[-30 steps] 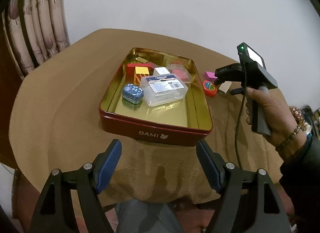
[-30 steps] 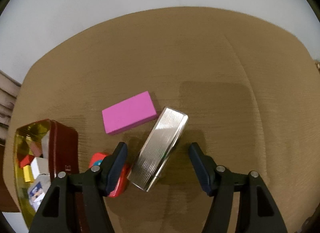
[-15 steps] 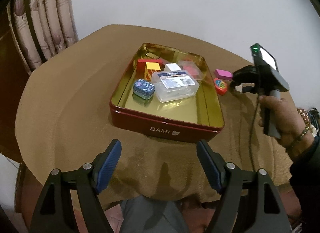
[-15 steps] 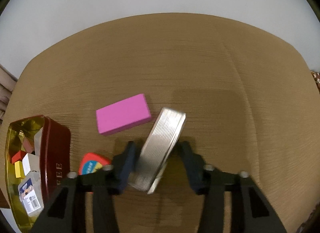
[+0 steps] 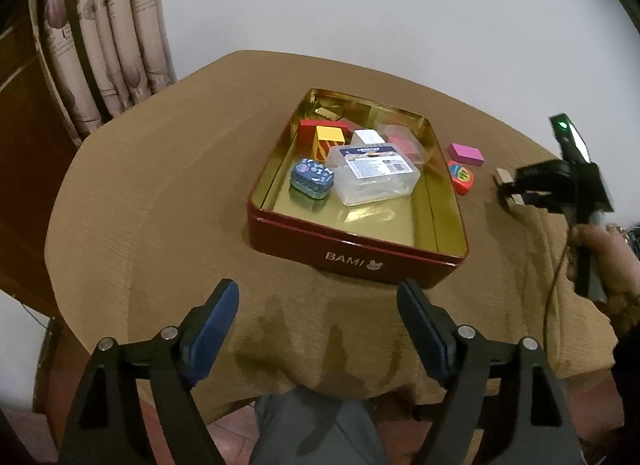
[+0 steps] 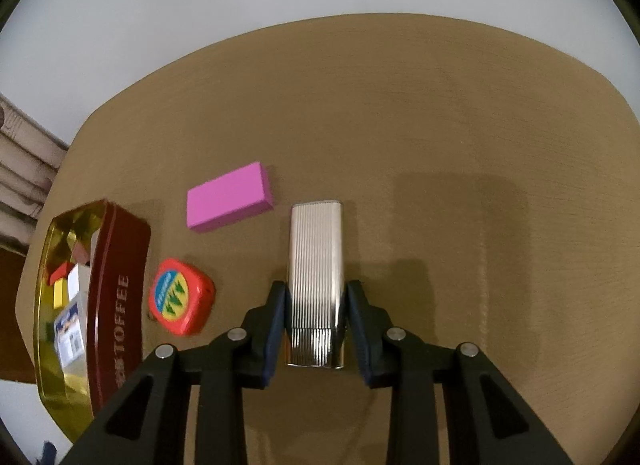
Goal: Organize rigid objects
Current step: 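Carry the silver case into the tin and open the right gripper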
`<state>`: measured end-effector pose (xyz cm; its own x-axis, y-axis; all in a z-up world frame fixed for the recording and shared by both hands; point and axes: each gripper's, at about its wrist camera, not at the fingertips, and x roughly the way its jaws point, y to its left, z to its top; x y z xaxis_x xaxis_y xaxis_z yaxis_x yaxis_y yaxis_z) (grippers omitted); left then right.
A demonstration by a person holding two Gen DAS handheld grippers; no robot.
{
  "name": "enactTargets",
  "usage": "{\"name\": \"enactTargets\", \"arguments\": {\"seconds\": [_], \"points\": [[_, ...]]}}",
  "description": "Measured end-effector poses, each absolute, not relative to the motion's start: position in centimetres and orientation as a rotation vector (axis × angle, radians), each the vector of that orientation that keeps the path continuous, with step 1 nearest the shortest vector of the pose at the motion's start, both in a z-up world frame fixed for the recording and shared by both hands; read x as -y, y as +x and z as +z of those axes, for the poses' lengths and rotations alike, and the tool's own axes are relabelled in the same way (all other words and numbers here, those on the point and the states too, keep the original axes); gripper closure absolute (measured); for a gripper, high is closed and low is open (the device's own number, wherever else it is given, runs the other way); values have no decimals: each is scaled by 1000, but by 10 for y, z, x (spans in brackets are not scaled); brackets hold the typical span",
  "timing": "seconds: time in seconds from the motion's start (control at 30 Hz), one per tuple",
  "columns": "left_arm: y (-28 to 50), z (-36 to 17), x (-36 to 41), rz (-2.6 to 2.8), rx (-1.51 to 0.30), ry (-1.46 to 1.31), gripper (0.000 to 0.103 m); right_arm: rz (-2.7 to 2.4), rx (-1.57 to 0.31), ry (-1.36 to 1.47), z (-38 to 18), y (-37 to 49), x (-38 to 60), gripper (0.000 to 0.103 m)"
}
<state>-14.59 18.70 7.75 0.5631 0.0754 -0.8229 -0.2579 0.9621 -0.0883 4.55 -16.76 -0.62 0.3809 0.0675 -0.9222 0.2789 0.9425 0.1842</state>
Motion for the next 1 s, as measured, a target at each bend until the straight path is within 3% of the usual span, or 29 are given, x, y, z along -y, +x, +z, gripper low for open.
{"name": "enactTargets", "arguments": {"seconds": [0.47, 0.87, 1.0], "points": [[-149, 61, -192, 230, -1011, -208, 22, 23, -1191, 458, 22, -11, 200, 73], [-154, 54, -202, 260, -1031, -232, 22, 344, -1167, 455, 82, -10, 87, 73], [-154, 53, -203, 261, -1036, -232, 22, 418, -1204, 380, 80, 7, 38, 73]]}}
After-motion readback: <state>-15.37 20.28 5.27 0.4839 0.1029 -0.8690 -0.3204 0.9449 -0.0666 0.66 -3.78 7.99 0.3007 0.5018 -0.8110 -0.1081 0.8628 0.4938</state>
